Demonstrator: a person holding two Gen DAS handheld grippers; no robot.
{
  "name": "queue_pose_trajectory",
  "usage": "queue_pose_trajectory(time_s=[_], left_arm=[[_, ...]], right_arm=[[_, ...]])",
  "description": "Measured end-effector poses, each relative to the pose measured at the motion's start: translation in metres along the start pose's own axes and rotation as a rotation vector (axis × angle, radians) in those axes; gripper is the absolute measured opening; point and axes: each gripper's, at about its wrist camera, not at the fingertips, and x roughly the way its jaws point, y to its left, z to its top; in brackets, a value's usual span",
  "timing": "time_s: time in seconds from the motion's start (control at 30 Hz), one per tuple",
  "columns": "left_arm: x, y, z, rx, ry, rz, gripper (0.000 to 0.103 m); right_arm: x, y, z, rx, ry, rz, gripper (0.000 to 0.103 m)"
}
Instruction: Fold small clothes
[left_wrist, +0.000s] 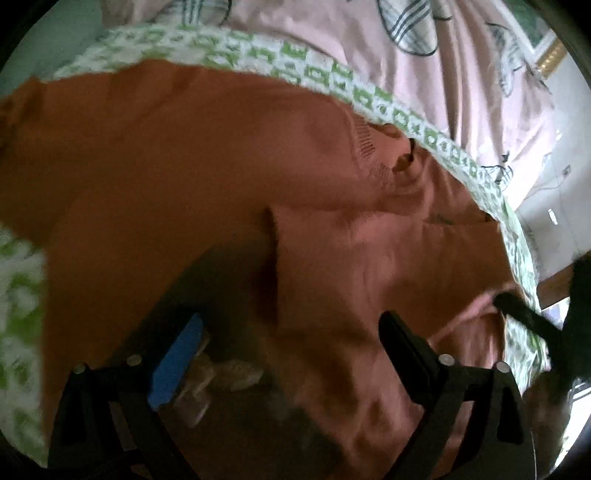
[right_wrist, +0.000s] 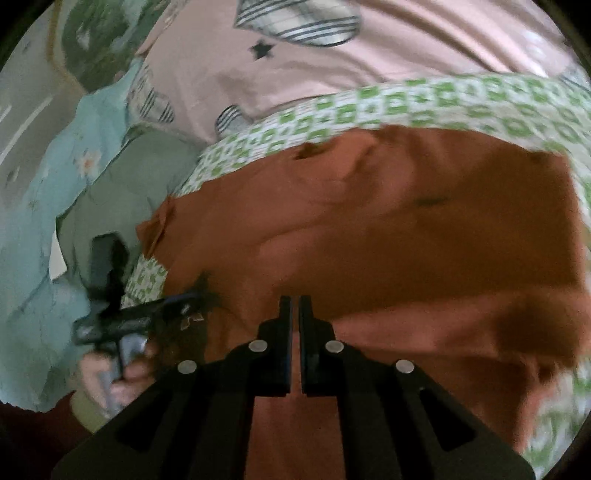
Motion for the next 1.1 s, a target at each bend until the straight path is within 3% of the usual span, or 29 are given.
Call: queue_pose_trajectory(time_s=[0.03,0.07,0.13,0.23,0.27,0.3,0.33,0.37,0.43,0.53,0.8,0.87,0.93,1.1], left_arm=[[0.002,-0.004,0.004,0.011,-0.019,-0.003,0.084],[0.005,-0.009,0.007,0.030,-0.032,-0.005,0.053],[0.015,-0.016,0.014,0.053,-0.005,-0.050,0.001],[-0.002,-0.024,0.017,0.116,-0.078,-0.023,0.003],[-0.013,-0.022,0.019,0.129,-0.118,0.002,0.003],[-0.024,-0.016,0.024,0.127,-0.158,0.043,0.003],[-0.031,-0.006,0.031,0.115,-0.189,0.093,0.002],[-0.034,0.004,0.037,0.105,-0.202,0.131,0.002],[-0.034,0.031,0.051,0.059,-0.196,0.187,0.002],[-0.032,0.053,0.059,0.015,-0.172,0.159,0.003],[-0.022,0.054,0.051,0.049,-0.187,0.219,0.003],[-0.022,0.054,0.051,0.052,-0.188,0.227,0.003],[-0.025,0.052,0.050,0.057,-0.192,0.234,0.003],[-0.024,0.052,0.050,0.041,-0.196,0.250,0.003]], right_arm=[[-0.010,-0.007,-0.005,0.026,-0.019,-0.009,0.004],[-0.018,-0.012,-0.009,0.047,-0.037,-0.014,0.004],[-0.035,-0.022,-0.015,0.085,-0.073,-0.028,0.005],[-0.059,-0.038,-0.020,0.137,-0.129,-0.080,0.006],[-0.066,-0.042,-0.021,0.149,-0.144,-0.098,0.016],[-0.074,-0.047,-0.021,0.163,-0.159,-0.116,0.030],[-0.081,-0.054,-0.021,0.181,-0.175,-0.140,0.069],[-0.085,-0.057,-0.020,0.191,-0.187,-0.157,0.092],[-0.091,-0.064,-0.019,0.195,-0.225,-0.178,0.092],[-0.087,-0.075,-0.012,0.207,-0.221,-0.185,0.092],[-0.036,-0.105,0.016,0.232,-0.137,-0.236,0.075],[-0.023,-0.117,0.019,0.254,-0.108,-0.245,0.062],[-0.014,-0.125,0.019,0.271,-0.088,-0.242,0.056],[-0.012,-0.129,0.021,0.286,-0.096,-0.219,0.055]])
